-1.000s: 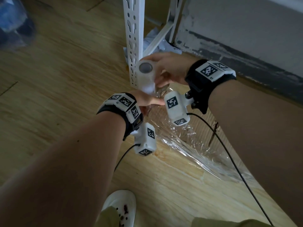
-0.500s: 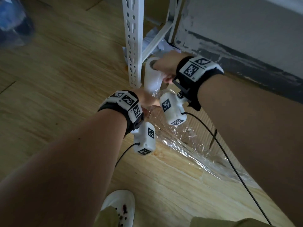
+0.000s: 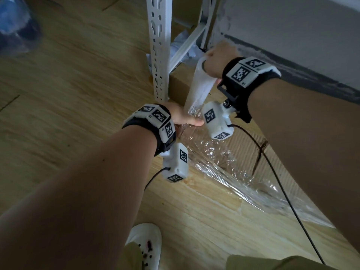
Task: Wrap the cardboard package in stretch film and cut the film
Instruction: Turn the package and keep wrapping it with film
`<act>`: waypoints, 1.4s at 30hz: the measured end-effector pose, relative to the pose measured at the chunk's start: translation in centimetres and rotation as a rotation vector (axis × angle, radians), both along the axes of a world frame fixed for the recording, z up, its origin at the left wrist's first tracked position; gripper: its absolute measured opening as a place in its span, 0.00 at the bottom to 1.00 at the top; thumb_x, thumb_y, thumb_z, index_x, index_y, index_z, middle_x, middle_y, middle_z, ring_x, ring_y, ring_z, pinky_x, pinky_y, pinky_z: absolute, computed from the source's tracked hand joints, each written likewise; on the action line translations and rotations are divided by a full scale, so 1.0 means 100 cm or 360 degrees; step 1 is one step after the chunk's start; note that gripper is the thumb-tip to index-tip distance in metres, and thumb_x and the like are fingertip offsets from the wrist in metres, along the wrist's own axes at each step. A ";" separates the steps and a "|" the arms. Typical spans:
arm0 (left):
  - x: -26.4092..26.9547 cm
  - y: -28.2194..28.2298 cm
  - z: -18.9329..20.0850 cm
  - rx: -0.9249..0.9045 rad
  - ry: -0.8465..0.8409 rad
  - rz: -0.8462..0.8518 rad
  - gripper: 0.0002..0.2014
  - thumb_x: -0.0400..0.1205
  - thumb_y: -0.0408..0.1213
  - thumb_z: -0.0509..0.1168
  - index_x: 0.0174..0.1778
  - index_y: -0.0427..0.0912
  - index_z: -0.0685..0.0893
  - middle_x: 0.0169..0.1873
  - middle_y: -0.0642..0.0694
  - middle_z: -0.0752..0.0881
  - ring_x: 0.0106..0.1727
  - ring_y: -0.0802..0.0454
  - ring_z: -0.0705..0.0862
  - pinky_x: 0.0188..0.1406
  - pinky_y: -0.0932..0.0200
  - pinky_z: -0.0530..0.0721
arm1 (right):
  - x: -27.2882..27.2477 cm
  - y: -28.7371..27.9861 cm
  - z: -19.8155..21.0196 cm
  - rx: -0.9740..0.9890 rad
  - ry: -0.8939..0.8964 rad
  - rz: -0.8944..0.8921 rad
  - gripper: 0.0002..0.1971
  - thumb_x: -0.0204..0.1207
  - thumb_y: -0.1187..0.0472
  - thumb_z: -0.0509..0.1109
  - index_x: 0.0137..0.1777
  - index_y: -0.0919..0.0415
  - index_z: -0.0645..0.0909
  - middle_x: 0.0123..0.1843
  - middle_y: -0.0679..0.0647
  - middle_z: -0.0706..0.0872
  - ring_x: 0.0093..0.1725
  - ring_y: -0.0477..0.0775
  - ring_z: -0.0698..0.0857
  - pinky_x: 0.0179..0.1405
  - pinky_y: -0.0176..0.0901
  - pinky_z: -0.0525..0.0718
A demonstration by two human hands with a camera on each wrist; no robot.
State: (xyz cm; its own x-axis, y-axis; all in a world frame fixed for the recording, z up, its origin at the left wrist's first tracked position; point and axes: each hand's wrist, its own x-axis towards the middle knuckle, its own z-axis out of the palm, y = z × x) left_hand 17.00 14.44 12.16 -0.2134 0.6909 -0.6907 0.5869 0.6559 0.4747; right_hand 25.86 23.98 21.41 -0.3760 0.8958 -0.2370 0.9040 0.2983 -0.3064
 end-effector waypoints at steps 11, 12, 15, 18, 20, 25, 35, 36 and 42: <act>0.024 0.011 0.019 0.0471 0.0111 -0.0086 0.48 0.69 0.41 0.79 0.81 0.48 0.58 0.76 0.43 0.69 0.73 0.41 0.73 0.69 0.47 0.75 | 0.060 0.010 -0.011 0.0026 -0.0415 -0.0003 0.23 0.85 0.69 0.51 0.26 0.61 0.65 0.26 0.55 0.70 0.26 0.49 0.67 0.23 0.38 0.63; 0.030 0.012 0.019 0.0579 0.0072 -0.0129 0.43 0.70 0.34 0.78 0.79 0.47 0.62 0.74 0.44 0.71 0.71 0.43 0.75 0.66 0.52 0.76 | 0.064 0.012 -0.014 -0.0014 -0.0326 -0.0050 0.21 0.84 0.68 0.54 0.26 0.60 0.65 0.24 0.55 0.72 0.26 0.48 0.67 0.24 0.38 0.65; 0.042 0.016 0.019 0.0689 0.0164 -0.0373 0.25 0.78 0.25 0.68 0.70 0.47 0.74 0.67 0.46 0.77 0.64 0.48 0.79 0.52 0.60 0.78 | 0.077 0.014 -0.018 -0.0075 -0.0076 -0.0228 0.18 0.82 0.67 0.56 0.28 0.60 0.66 0.14 0.52 0.74 0.27 0.49 0.71 0.24 0.38 0.68; 0.046 0.018 0.020 0.0685 0.0209 -0.0461 0.20 0.81 0.25 0.62 0.68 0.46 0.77 0.68 0.47 0.77 0.66 0.47 0.78 0.53 0.60 0.77 | 0.089 0.009 -0.015 -0.0122 0.0012 -0.0252 0.12 0.82 0.67 0.55 0.38 0.65 0.74 0.28 0.54 0.75 0.30 0.52 0.75 0.28 0.39 0.74; 0.048 0.021 0.021 0.0650 0.0205 -0.0466 0.20 0.81 0.24 0.61 0.68 0.46 0.77 0.69 0.47 0.76 0.67 0.46 0.78 0.57 0.58 0.79 | 0.097 0.006 -0.014 -0.0145 0.0023 -0.0266 0.10 0.81 0.67 0.55 0.46 0.60 0.79 0.32 0.55 0.79 0.31 0.53 0.79 0.28 0.41 0.77; 0.059 0.025 0.030 0.0533 0.0314 -0.0512 0.17 0.84 0.26 0.54 0.68 0.39 0.79 0.65 0.41 0.81 0.65 0.43 0.80 0.61 0.55 0.80 | 0.118 -0.007 -0.013 -0.0225 0.0089 -0.0320 0.21 0.76 0.67 0.56 0.59 0.56 0.88 0.55 0.58 0.88 0.45 0.58 0.86 0.42 0.46 0.86; 0.089 0.023 0.029 0.0586 0.0445 -0.0504 0.17 0.85 0.31 0.55 0.69 0.36 0.78 0.68 0.37 0.79 0.68 0.39 0.77 0.68 0.49 0.75 | 0.157 -0.023 -0.009 -0.0047 0.0097 -0.0342 0.24 0.75 0.69 0.57 0.61 0.51 0.88 0.66 0.57 0.86 0.61 0.60 0.85 0.60 0.51 0.86; 0.090 0.023 0.028 0.0590 0.0411 -0.0502 0.17 0.85 0.31 0.55 0.70 0.36 0.77 0.68 0.37 0.79 0.68 0.39 0.78 0.68 0.48 0.76 | 0.160 -0.023 -0.011 -0.0036 0.0086 -0.0358 0.23 0.75 0.69 0.57 0.61 0.50 0.88 0.65 0.57 0.86 0.60 0.60 0.85 0.59 0.51 0.87; 0.100 -0.003 0.030 0.1024 0.0285 -0.0661 0.30 0.75 0.16 0.60 0.71 0.46 0.75 0.65 0.47 0.80 0.64 0.50 0.79 0.56 0.61 0.78 | 0.167 -0.020 -0.022 0.0021 0.0127 -0.0404 0.22 0.77 0.70 0.57 0.61 0.52 0.87 0.62 0.57 0.87 0.53 0.59 0.86 0.51 0.48 0.88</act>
State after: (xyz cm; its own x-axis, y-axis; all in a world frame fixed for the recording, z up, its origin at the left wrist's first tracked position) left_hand 27.02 14.18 15.16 0.0796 0.9910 -0.1075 0.8271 -0.0055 0.5620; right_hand 42.56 21.98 19.24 -0.1561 0.9666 -0.2034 0.9234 0.0697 -0.3774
